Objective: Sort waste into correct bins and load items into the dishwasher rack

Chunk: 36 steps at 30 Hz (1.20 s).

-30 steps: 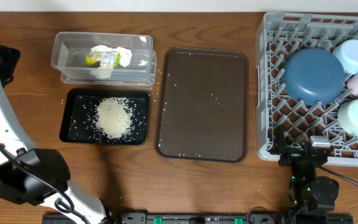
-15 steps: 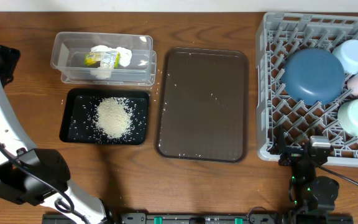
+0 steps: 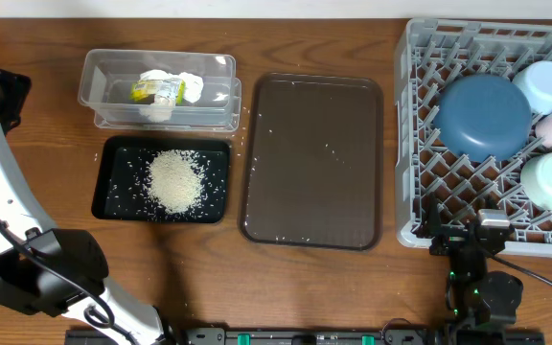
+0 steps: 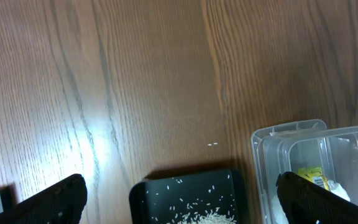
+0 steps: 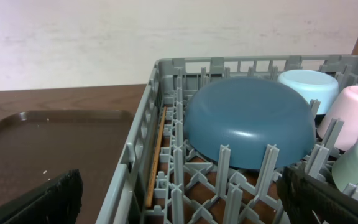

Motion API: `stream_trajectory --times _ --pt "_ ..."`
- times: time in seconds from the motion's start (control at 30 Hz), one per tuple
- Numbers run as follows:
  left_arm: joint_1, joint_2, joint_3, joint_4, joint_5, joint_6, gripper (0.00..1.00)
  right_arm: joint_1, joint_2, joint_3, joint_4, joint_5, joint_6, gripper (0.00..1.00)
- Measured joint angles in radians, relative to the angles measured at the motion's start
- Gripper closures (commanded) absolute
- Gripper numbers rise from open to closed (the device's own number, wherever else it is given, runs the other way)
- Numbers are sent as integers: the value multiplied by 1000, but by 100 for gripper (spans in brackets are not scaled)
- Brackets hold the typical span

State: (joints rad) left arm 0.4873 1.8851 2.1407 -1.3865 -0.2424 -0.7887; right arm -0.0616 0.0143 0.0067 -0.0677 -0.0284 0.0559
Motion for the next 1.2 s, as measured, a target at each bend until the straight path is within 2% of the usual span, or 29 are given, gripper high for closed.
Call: stream_trajectory --times 0.23,0.5,0.63,0.7,0.87,1.03,1.2 --pt "0 0 0 -7 0 8 0 0 0 0 0 0 0 1" --pt "-2 1 -1 -193 35 70 0 0 0 0 0 0 0 1" --pt "-24 -3 -38 -163 57 83 0 0 -1 0 0 0 0 1" --pt "-48 -17 -93 -95 62 86 0 0 -2 0 0 0 0 1" --pt "-153 -164 -377 206 74 160 0 0 -2 0 0 0 0 1" --pt "-267 -426 -762 552 84 240 0 0 -2 0 0 -1 0 1" --pt "-321 -681 -1186 861 88 274 0 0 -2 0 -1 -2 0 1"
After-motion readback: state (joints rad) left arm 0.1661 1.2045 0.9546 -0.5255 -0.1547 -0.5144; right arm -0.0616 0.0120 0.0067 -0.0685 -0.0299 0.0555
